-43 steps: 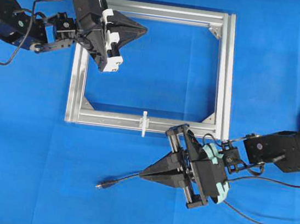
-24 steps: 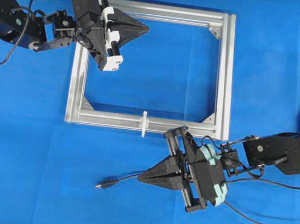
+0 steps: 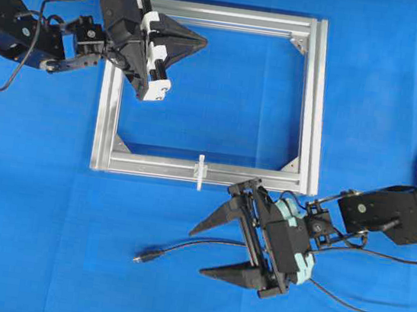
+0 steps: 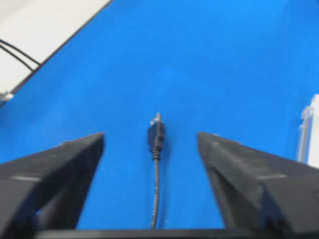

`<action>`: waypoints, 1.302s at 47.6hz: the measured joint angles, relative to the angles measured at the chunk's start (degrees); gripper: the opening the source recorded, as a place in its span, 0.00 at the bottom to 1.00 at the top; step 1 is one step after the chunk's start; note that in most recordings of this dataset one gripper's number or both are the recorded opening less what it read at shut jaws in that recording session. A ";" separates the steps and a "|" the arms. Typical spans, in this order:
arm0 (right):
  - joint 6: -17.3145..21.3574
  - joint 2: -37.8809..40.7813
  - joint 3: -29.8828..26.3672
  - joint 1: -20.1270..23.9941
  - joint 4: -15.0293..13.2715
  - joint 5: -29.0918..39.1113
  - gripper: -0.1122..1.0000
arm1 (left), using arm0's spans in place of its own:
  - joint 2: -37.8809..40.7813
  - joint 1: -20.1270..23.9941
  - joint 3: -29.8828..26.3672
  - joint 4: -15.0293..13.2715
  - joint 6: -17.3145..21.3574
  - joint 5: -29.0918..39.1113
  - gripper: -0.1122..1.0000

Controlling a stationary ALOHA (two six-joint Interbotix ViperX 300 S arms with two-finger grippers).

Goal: Insert the wire through the string loop located in the center.
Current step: 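Open the right gripper and move it toward the black USB cable plug, then close the right gripper on the cable just behind the USB plug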

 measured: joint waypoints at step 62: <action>0.00 15.73 -10.11 0.18 8.17 6.86 0.78 | 0.00 -0.09 -0.18 0.00 -0.09 0.00 0.10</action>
